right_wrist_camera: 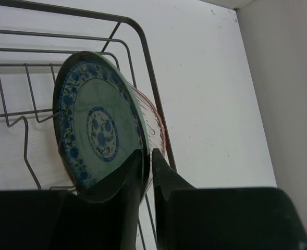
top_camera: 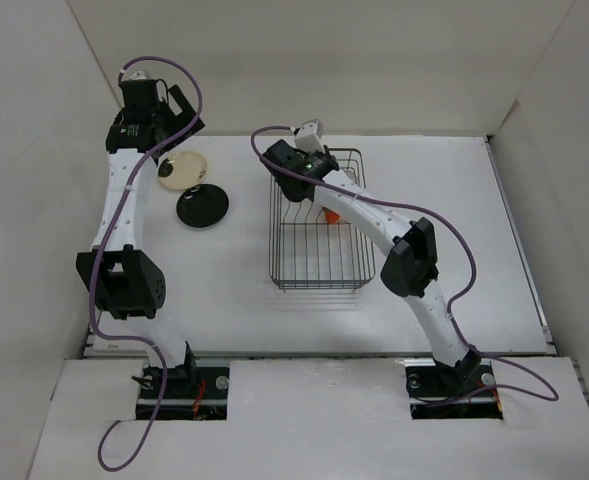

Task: Load the plates into the dish rack

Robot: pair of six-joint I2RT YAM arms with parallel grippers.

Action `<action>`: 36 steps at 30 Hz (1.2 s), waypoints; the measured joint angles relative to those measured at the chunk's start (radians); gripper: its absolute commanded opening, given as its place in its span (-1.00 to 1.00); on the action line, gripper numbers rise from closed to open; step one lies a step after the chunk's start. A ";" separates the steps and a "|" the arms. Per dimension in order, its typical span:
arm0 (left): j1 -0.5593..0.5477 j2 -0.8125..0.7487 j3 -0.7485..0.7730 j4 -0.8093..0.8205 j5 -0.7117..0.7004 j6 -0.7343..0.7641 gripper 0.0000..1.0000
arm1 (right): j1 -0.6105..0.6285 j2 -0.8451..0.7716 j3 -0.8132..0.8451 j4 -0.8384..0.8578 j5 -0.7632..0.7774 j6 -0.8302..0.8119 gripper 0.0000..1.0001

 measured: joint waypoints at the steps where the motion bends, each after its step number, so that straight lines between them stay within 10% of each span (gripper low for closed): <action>1: 0.000 0.000 0.000 0.000 0.000 0.000 1.00 | 0.002 0.003 0.000 0.000 -0.006 -0.001 -0.51; 4: 0.000 0.000 0.000 0.000 0.000 0.000 1.00 | 0.009 0.008 0.000 -0.002 -0.014 -0.005 -0.11; 17: 0.032 0.000 -0.013 0.012 -0.095 -0.006 1.00 | 0.027 -0.031 0.005 -0.003 -0.060 -0.004 0.55; 29: 0.127 0.081 -0.270 0.207 -0.035 -0.088 1.00 | 0.039 -0.903 -0.714 0.489 -0.554 -0.208 0.66; 36: 0.222 0.117 -0.431 0.351 0.047 -0.179 0.95 | 0.043 -0.964 -0.886 0.661 -0.811 -0.266 0.66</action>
